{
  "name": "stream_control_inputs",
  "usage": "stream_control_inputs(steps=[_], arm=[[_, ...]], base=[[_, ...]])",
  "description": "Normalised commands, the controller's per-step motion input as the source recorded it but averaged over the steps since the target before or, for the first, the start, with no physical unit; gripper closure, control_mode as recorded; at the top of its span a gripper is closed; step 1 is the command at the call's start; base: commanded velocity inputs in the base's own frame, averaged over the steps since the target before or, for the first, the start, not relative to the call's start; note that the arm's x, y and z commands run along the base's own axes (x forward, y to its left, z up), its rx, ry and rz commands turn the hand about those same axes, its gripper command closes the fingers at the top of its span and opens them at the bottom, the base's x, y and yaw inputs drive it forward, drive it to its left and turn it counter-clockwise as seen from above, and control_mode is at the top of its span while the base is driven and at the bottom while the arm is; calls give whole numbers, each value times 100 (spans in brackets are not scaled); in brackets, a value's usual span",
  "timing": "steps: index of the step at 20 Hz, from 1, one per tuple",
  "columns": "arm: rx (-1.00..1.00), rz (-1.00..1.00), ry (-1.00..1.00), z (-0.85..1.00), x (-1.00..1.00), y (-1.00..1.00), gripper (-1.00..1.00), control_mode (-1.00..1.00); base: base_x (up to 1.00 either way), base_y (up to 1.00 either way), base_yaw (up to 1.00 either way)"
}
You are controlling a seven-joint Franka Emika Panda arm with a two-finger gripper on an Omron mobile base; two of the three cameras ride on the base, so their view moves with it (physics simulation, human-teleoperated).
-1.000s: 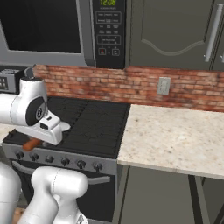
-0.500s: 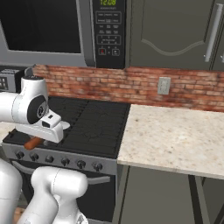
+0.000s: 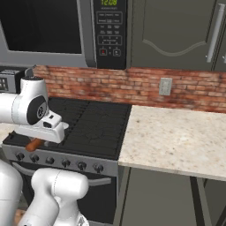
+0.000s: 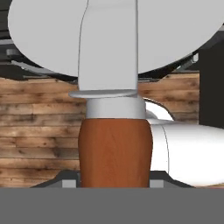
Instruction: Take the pizza cutter from the drawer on the right and place it on the dining counter for cutting.
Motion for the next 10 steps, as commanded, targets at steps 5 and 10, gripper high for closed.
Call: stream_control_inputs(steps=[5,10], arm=[[0,9,-5,0,1,-12,100,-100],[0,13,-6,-2,1,-16,100,-100]], base=[[0,0,0],[0,0,0]])
